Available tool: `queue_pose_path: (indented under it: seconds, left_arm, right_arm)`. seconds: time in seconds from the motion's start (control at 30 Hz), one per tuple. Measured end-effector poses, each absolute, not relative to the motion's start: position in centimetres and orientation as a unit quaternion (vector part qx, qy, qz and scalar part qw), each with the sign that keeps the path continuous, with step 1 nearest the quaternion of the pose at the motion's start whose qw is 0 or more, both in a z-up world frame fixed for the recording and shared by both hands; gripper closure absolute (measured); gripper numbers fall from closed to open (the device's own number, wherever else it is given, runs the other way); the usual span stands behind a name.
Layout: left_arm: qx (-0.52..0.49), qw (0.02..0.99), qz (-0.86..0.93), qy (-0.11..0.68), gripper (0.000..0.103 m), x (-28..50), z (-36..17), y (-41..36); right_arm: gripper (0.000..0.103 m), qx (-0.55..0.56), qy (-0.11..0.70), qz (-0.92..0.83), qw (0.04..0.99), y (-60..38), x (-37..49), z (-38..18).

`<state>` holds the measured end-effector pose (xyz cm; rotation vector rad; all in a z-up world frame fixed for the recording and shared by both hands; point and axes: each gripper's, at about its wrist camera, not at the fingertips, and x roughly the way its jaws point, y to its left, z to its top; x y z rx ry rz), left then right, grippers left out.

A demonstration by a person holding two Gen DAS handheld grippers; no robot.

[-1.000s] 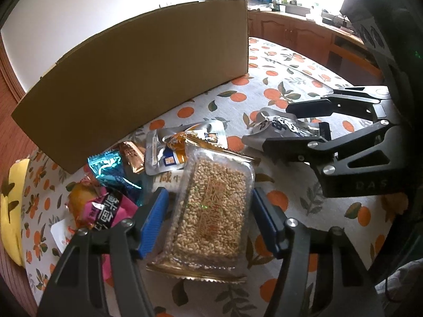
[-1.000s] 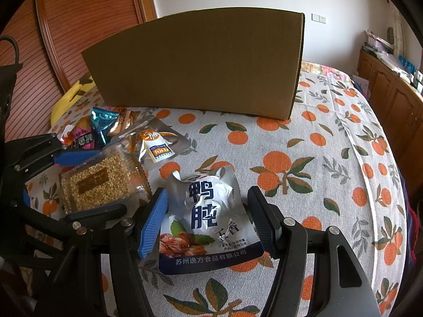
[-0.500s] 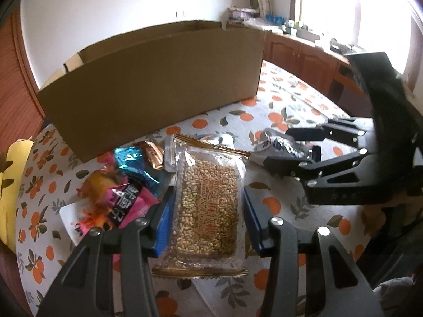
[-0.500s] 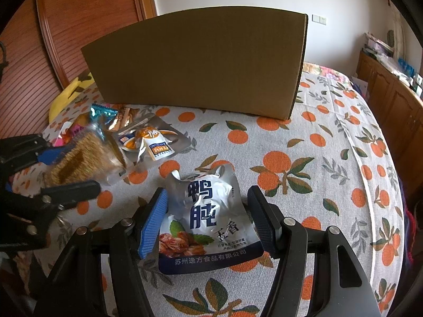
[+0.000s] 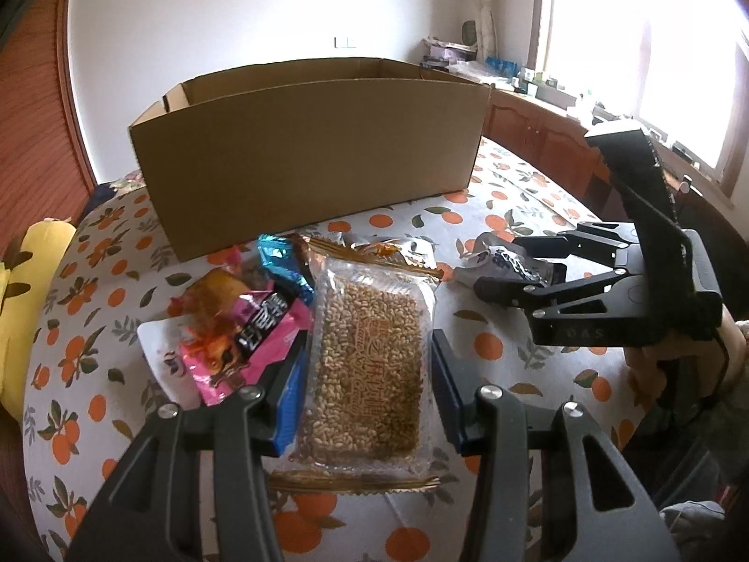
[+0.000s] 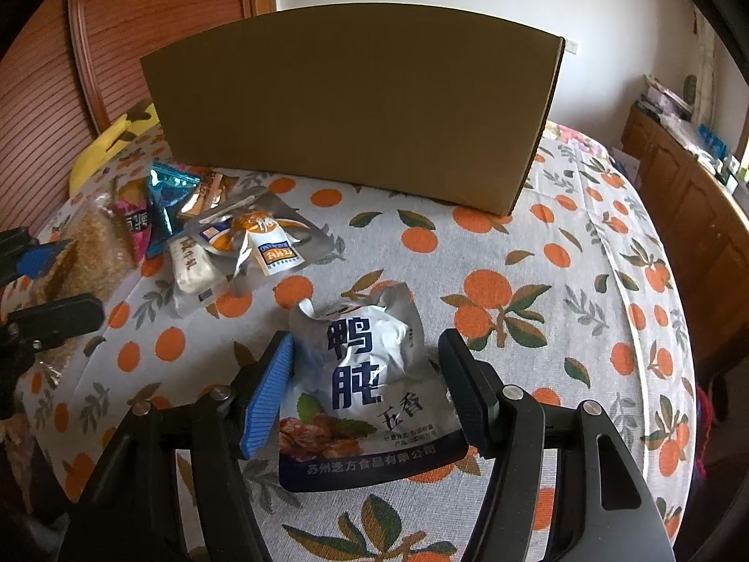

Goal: Organize snacks
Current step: 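Grasp the clear rice-cake bar with the left tool while the right tool grasps the white duck pouch, then lift both held snacks and carry them over the cardboard box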

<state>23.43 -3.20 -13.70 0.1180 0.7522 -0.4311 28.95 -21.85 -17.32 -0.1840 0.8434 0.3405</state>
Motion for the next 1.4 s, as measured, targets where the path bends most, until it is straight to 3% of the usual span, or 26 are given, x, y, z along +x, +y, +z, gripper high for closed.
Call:
queue_pose_path:
  seconds: [0.33,0.67,1.23,1.27,1.4]
  left_arm:
    - [0.034,0.909,-0.227,0.347,0.056,22.6,-12.9,-2.4]
    - [0.016,0.906,-0.232,0.352,0.056,22.1,-13.8,-1.7]
    - [0.015,0.909,-0.23,0.349,0.056,21.8,-13.5,-1.6]
    - [0.015,0.909,-0.229,0.349,0.056,21.8,-13.4,-1.6]
    - [0.012,0.909,-0.229,0.348,0.056,22.1,-13.3,-1.7]
  right_arm:
    - [0.039,-0.096,0.412,0.165,0.891,-21.5,29.1,-17.3]
    - [0.055,-0.108,0.434,0.169,0.878,-21.2,28.3,-16.6]
    - [0.064,-0.084,0.416,0.174,0.889,-21.3,26.4,-15.3]
    - [0.07,-0.081,0.412,0.173,0.891,-21.4,26.3,-15.0]
    - [0.075,-0.058,0.404,0.178,0.895,-22.0,26.1,-14.0]
